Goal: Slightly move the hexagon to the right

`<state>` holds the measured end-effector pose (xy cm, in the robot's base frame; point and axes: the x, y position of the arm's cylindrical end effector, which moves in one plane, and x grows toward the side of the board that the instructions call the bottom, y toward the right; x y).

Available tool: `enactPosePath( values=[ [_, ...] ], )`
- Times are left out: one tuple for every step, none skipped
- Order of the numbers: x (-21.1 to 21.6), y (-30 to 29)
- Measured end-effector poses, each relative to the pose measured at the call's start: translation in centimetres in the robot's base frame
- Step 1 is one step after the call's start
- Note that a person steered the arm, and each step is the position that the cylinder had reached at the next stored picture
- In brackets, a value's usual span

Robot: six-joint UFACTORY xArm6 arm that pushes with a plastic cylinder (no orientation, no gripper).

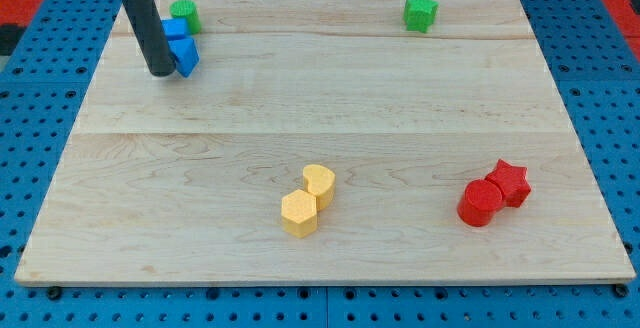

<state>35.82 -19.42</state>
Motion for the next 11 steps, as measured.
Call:
enactPosePath(
  values=[
    [3.6,1.4],
    [7.8,3.6],
    [11.0,5.3],
    [14.3,7.1],
    [18.1,9.0],
    [21.0,11.4],
    [21.2,15.3],
    [20.8,18.0],
    [20.4,21.3],
    [22.5,23.2],
    [23.6,26.2]
  ],
)
